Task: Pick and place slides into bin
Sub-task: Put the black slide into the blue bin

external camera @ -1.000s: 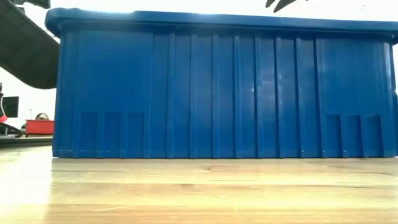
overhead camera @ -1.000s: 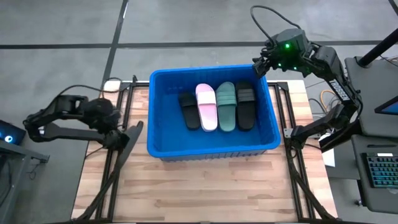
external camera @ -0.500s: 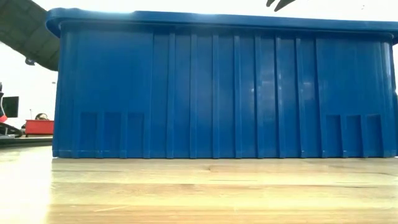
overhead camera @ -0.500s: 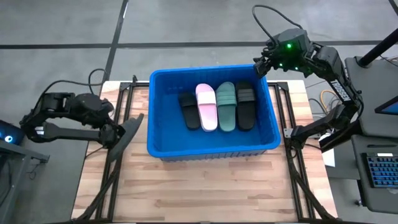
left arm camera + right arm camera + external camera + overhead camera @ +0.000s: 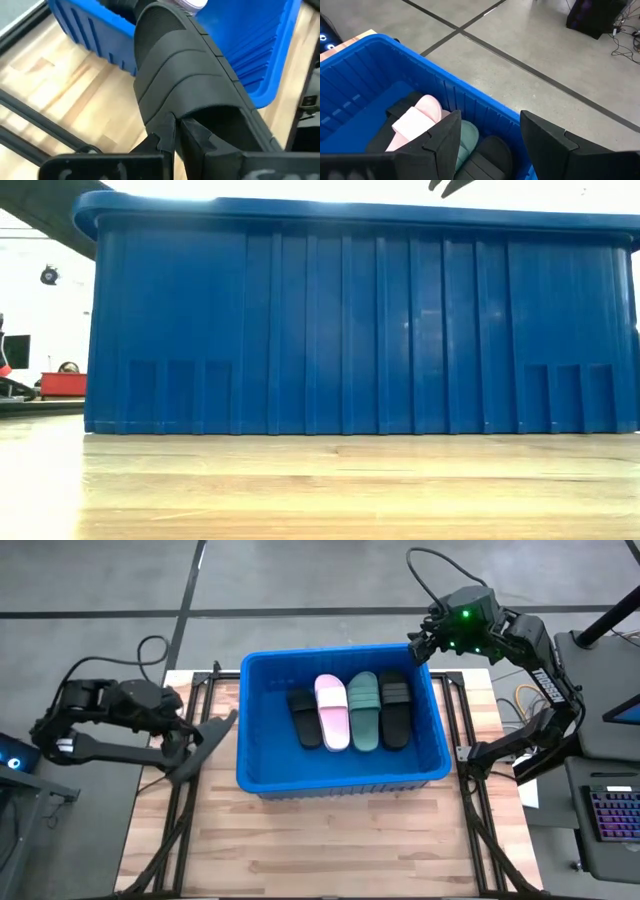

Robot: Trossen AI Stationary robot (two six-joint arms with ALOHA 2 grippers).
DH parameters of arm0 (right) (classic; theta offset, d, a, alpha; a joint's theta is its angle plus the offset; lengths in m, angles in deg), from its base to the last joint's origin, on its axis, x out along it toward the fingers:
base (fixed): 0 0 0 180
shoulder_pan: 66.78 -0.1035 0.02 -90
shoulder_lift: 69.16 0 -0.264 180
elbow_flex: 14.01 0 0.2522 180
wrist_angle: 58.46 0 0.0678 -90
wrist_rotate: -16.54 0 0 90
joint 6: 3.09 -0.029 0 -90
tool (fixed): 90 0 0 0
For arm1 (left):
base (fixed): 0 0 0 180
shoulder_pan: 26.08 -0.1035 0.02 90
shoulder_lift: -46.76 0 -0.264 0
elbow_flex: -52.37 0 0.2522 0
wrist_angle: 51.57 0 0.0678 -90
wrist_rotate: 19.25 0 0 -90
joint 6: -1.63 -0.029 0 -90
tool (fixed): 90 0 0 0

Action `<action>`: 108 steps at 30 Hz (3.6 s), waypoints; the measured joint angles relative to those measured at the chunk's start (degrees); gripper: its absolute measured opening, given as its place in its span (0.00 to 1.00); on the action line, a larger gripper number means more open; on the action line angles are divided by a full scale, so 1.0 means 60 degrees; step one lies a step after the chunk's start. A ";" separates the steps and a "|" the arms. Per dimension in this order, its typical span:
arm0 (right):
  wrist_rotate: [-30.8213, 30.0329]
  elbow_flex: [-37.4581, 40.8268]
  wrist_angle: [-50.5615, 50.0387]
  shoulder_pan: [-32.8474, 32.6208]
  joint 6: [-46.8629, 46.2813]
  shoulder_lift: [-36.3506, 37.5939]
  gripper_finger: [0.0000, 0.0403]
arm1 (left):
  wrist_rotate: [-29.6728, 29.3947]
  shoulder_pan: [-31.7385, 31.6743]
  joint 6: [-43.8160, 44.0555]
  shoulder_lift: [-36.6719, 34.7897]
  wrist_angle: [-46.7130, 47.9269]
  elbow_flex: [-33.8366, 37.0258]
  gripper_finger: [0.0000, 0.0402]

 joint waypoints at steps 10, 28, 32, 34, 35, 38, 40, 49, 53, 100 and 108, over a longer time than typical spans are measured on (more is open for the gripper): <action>0.0000 0.0000 -0.0004 0.0001 0.0011 0.0000 0.48 | -0.0359 -0.0001 -0.0895 0.1228 0.0000 -0.1095 0.00; 0.0000 0.0000 -0.0007 0.0000 0.0018 0.0004 0.48 | -0.2647 -0.0018 -0.2373 0.4143 0.0001 -0.3701 0.00; 0.0000 0.0000 -0.0007 0.0003 0.0018 0.0004 0.48 | -0.3193 -0.0051 -0.2722 0.5211 -0.0278 -0.4017 0.00; 0.0000 0.0000 -0.0010 0.0001 0.0018 0.0004 0.48 | -0.3248 -0.0057 -0.2929 0.5802 -0.0727 -0.4116 0.00; 0.0000 0.0000 -0.0011 0.0000 0.0018 0.0004 0.48 | -0.3259 -0.0054 -0.2993 0.6041 -0.0826 -0.4187 0.00; 0.0000 0.0000 -0.0018 0.0002 0.0022 0.0004 0.48 | -0.3884 -0.0057 -0.3129 0.6510 -0.0895 -0.4529 0.00; 0.0000 0.0000 -0.0022 0.0004 0.0022 0.0004 0.48 | -0.4469 -0.0081 -0.3201 0.6902 -0.0863 -0.4720 0.00; -0.0004 0.0000 -0.0020 0.0002 0.0138 0.0004 0.48 | -0.4489 -0.0186 -0.2628 0.8354 -0.0844 -0.5030 0.00; -0.0001 0.0000 -0.0022 0.0000 0.0192 0.0004 0.48 | -0.4647 -0.0220 -0.1714 0.8992 -0.0513 -0.5118 0.00; 0.0000 0.0000 0.0004 0.0000 0.0455 0.0208 0.48 | -0.3366 -0.1524 -0.0901 1.3616 -0.0830 -0.8567 0.00; 0.0000 0.0000 0.0042 0.0000 0.0455 0.0208 0.48 | -0.2655 -0.1621 -0.1532 1.3544 -0.1678 -0.8472 0.21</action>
